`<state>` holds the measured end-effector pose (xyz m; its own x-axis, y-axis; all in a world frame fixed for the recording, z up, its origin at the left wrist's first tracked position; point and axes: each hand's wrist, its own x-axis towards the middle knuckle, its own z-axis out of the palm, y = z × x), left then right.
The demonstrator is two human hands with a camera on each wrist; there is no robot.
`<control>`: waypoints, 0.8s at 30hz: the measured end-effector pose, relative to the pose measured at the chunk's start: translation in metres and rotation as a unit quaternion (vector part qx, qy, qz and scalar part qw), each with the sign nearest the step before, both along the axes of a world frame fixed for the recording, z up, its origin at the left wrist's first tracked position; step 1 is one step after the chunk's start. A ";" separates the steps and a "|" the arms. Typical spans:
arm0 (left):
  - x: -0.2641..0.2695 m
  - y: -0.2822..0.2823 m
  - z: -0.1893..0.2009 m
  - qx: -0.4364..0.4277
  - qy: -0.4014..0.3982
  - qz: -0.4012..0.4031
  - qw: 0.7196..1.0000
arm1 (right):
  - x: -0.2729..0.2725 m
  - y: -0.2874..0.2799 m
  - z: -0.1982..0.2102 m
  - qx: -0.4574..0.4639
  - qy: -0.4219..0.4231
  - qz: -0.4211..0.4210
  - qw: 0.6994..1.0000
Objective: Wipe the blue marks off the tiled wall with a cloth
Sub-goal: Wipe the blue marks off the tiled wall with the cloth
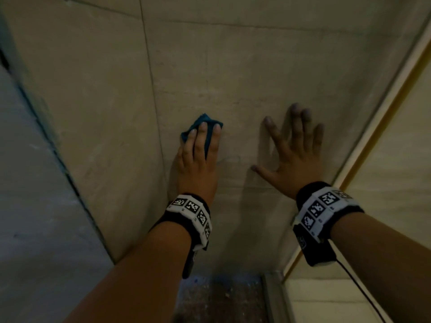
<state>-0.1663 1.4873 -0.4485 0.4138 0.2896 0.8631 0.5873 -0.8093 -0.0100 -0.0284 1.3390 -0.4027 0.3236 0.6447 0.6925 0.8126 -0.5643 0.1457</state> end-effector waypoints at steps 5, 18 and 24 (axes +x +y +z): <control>-0.001 -0.009 0.007 0.026 -0.013 0.005 1.000 | 0.003 0.005 0.001 -0.043 0.047 -0.015 0.998; -0.008 -0.010 0.004 -0.005 0.042 0.005 0.999 | 0.001 0.003 0.004 -0.074 0.066 -0.023 0.995; -0.014 -0.006 -0.012 0.010 0.126 0.012 0.992 | 0.001 0.003 0.004 -0.075 0.063 -0.022 0.995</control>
<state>-0.1807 1.4817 -0.4607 0.6104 0.2852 0.7389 0.5828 -0.7935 -0.1752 -0.0279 1.3418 -0.3985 0.4314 0.7214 0.5417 0.8050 -0.5789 0.1298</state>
